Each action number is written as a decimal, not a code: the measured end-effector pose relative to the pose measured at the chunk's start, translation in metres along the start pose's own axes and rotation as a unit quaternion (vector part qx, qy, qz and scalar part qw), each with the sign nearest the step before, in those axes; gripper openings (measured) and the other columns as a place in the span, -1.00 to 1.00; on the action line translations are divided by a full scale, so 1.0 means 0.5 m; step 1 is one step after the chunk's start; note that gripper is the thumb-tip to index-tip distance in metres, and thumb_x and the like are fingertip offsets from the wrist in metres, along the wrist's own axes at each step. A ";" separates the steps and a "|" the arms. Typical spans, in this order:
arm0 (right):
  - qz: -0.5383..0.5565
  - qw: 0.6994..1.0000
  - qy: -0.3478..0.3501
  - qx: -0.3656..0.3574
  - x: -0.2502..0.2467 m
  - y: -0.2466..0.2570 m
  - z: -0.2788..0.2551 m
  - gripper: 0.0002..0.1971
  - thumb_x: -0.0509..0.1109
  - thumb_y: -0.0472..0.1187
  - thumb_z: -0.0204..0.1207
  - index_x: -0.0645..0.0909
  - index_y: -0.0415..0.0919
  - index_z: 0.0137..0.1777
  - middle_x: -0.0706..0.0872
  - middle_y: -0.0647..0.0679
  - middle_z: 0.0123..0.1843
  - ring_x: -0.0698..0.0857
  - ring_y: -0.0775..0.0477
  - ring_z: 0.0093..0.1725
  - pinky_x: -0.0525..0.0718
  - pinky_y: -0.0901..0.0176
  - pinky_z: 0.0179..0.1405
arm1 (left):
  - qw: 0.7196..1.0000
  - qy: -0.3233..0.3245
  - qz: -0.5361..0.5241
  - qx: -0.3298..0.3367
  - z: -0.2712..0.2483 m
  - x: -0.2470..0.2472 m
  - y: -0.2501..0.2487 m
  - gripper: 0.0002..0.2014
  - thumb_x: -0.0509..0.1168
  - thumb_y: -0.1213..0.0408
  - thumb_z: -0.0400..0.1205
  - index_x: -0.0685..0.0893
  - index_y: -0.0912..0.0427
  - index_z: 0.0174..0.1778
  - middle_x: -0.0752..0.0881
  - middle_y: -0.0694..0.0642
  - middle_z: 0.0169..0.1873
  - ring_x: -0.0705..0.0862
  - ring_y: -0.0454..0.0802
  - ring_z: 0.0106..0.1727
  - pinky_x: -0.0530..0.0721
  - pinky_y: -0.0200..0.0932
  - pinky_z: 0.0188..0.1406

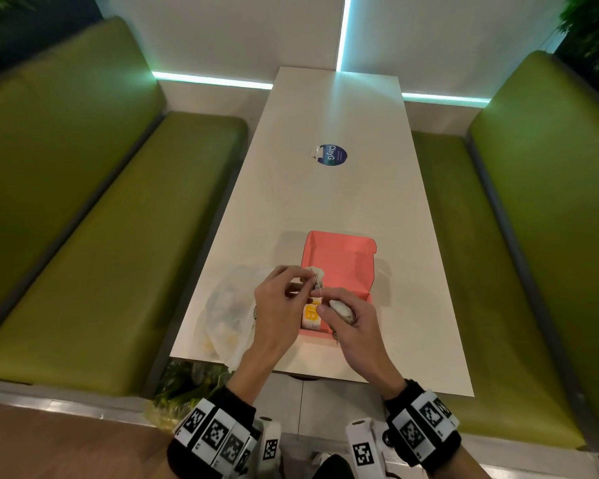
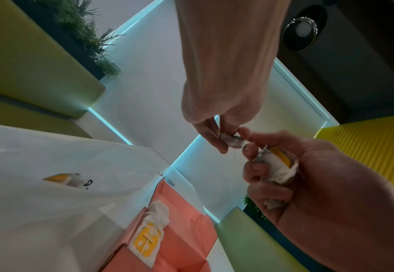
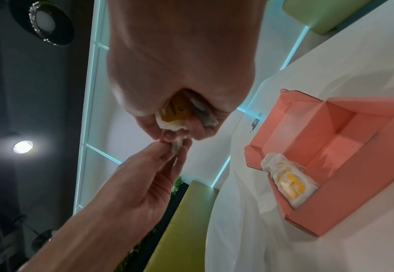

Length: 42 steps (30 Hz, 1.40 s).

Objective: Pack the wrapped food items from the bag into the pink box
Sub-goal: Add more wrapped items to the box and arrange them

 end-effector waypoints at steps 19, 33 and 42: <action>-0.155 0.986 0.023 -0.046 -0.068 0.041 0.020 -0.80 0.42 -0.31 0.61 0.80 -0.08 0.13 0.79 -0.01 0.00 0.74 -0.03 0.00 0.69 -0.03 0.02 | 0.979 -0.017 -0.186 -0.076 0.001 -0.004 0.000 -0.95 0.36 0.55 0.65 0.68 0.36 -0.08 0.79 0.13 -0.29 0.81 0.10 -0.27 0.79 -0.07 -0.16; -0.303 0.949 0.074 0.044 -0.070 -0.002 0.096 -0.90 0.50 -0.21 0.55 0.72 -0.08 -0.20 0.76 0.10 -0.28 0.66 0.15 -0.24 0.54 0.37 -0.28 | 0.985 0.098 -0.104 -0.095 -0.042 0.050 0.035 -0.86 0.35 0.45 0.68 0.59 0.17 0.09 0.69 0.03 0.03 0.73 -0.15 -0.03 0.74 -0.27 -0.30; -0.373 0.918 0.026 0.132 -0.129 -0.134 0.067 -0.88 0.40 -0.22 0.58 0.65 -0.05 -0.20 0.71 0.04 -0.27 0.66 -0.01 -0.27 0.51 0.26 -0.38 | 0.990 0.042 0.011 -0.133 -0.033 0.042 0.148 -0.72 0.29 0.54 0.65 0.60 0.00 -0.12 0.72 -0.08 -0.11 0.69 -0.23 -0.05 0.73 -0.22 -0.16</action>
Point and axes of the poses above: each hand's wrist, its own z-axis towards the middle knuckle, its own x-axis out of the palm, y = z × x, the point moved 9 cm from there along z, towards the middle knuckle
